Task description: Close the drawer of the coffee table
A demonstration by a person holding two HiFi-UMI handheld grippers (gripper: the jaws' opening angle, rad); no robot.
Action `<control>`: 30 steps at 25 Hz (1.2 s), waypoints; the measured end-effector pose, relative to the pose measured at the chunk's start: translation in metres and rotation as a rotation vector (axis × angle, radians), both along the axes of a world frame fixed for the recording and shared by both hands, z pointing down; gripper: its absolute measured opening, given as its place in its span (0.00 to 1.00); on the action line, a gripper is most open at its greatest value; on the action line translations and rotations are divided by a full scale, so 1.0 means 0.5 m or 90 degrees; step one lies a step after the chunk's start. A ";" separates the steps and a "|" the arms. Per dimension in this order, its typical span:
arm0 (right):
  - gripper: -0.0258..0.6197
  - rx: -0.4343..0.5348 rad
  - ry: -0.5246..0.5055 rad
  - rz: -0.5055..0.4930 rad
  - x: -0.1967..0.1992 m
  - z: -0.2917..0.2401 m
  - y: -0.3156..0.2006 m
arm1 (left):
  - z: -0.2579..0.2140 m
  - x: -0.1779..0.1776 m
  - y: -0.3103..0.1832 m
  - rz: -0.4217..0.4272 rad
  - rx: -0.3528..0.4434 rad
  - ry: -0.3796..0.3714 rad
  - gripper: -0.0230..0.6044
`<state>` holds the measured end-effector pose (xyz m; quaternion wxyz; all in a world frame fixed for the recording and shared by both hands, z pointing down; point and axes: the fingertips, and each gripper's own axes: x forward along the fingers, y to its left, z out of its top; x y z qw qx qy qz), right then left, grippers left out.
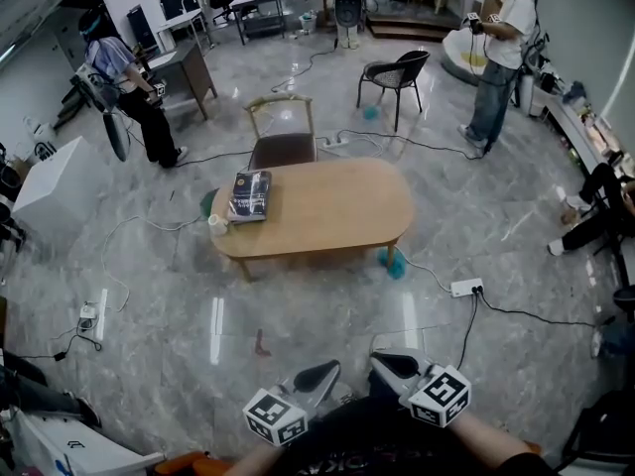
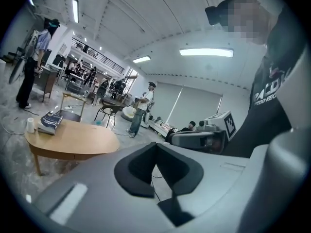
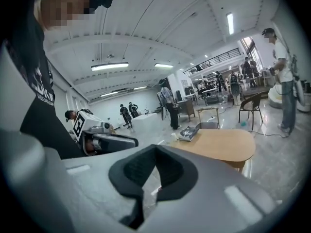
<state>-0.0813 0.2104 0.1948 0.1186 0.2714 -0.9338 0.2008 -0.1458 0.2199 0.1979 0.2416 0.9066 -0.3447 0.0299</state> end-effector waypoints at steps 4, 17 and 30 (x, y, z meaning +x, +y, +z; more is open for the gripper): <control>0.04 0.006 0.000 0.001 -0.007 -0.008 0.006 | -0.021 -0.006 -0.016 -0.013 0.001 0.008 0.04; 0.04 -0.003 -0.005 -0.017 -0.021 -0.006 0.028 | -0.019 0.021 0.026 0.018 -0.014 0.008 0.04; 0.04 -0.023 -0.003 -0.021 -0.009 0.008 0.014 | -0.012 0.029 0.009 0.009 -0.021 0.020 0.04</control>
